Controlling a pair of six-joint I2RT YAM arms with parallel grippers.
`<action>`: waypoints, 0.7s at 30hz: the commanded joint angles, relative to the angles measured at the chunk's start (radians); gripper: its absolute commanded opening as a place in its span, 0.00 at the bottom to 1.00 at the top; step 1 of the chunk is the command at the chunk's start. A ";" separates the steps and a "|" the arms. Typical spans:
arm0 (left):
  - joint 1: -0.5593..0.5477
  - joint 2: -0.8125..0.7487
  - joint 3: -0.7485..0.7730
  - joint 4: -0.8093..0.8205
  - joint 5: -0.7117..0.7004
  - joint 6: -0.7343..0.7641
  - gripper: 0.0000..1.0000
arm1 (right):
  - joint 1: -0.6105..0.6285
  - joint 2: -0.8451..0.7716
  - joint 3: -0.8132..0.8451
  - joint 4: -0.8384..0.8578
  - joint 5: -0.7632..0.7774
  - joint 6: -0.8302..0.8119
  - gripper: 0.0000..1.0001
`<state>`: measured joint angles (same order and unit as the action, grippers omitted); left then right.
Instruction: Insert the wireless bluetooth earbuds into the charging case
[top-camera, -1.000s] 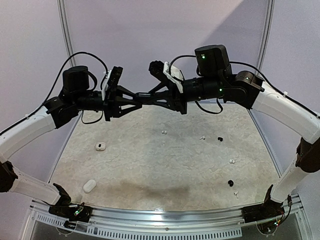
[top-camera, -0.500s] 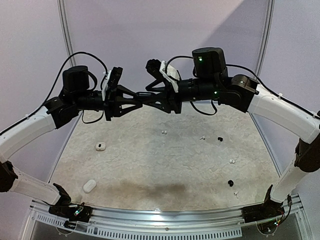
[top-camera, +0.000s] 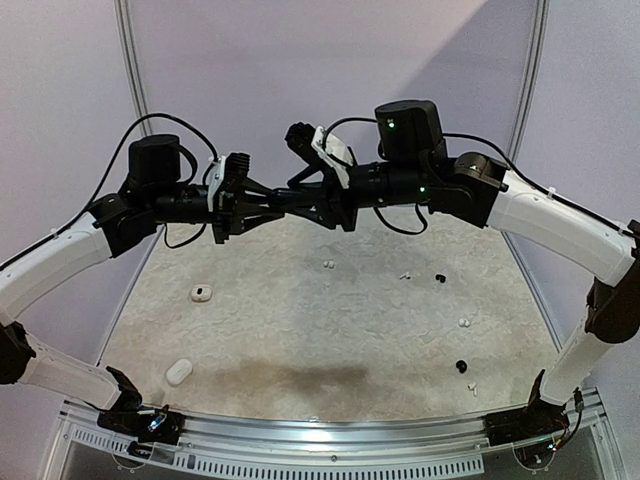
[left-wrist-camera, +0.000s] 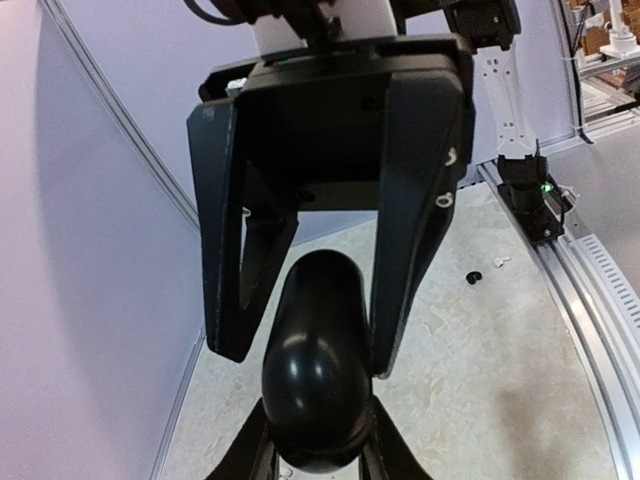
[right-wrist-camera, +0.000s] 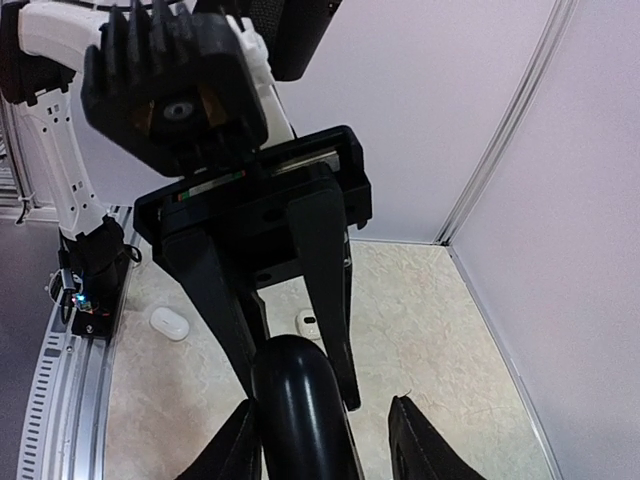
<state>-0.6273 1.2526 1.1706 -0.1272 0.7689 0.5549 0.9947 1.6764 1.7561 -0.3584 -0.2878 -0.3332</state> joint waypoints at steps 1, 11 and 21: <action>-0.028 0.001 -0.018 -0.075 0.032 0.074 0.00 | -0.022 -0.005 0.007 0.047 0.040 0.050 0.43; -0.029 -0.007 -0.023 -0.053 0.044 0.039 0.00 | -0.037 -0.004 -0.031 0.039 0.053 0.061 0.43; -0.019 0.009 -0.052 -0.008 0.132 -0.227 0.00 | -0.126 0.007 -0.038 0.030 -0.102 0.221 0.44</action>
<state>-0.6373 1.2526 1.1526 -0.1692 0.8047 0.4610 0.9386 1.6764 1.7386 -0.3283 -0.3462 -0.2096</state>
